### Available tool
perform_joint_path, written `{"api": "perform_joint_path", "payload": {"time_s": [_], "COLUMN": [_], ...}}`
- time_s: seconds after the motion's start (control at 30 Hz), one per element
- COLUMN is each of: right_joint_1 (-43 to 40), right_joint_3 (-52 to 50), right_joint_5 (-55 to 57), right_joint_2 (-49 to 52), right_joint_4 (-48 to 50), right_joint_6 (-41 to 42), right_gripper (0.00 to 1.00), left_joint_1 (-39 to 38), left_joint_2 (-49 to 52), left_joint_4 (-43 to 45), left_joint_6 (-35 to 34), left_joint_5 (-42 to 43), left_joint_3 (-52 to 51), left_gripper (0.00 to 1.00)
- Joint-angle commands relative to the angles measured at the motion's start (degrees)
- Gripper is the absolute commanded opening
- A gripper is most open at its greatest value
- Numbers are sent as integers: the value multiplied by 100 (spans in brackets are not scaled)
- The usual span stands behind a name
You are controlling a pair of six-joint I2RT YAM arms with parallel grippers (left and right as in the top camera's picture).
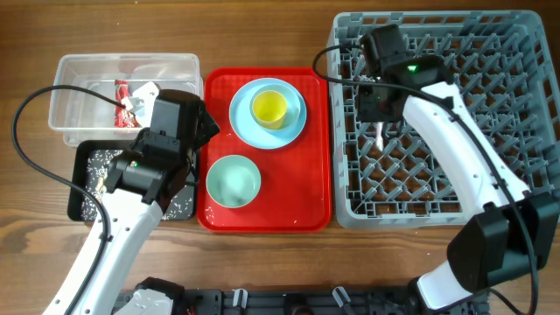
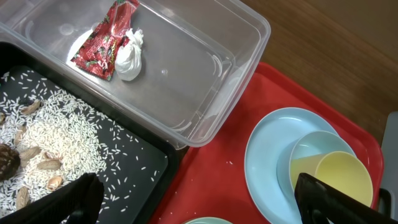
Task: Sort waste into correct bins and load items into the dishwasher rack
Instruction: 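Carry the fork into the dish rack beside the spoon and release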
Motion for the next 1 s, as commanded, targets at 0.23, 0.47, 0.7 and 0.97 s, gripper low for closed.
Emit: {"api": "perform_joint_path", "payload": {"time_s": [0.23,0.47,0.7,0.97], "right_joint_1": [-61,-66,-66,-66], "right_joint_3": [-205,-205,-205,-205], "right_joint_5": [101,188,-595,-2621], "right_joint_2": [326,337,337,337], "right_joint_4": [396,409,415,667], "right_joint_6": [-299,-304,-302,-284], "right_gripper": [11,12,19,19], "left_joint_1": [37,37,37,37], "left_joint_2": [11,11,11,11], "left_joint_4": [0,2,0,0], "left_joint_6": [74,74,74,74], "left_joint_5": [-76,-76,-76,-76], "left_joint_3": [31,31,31,31], "left_gripper": [100,100,100,100]}}
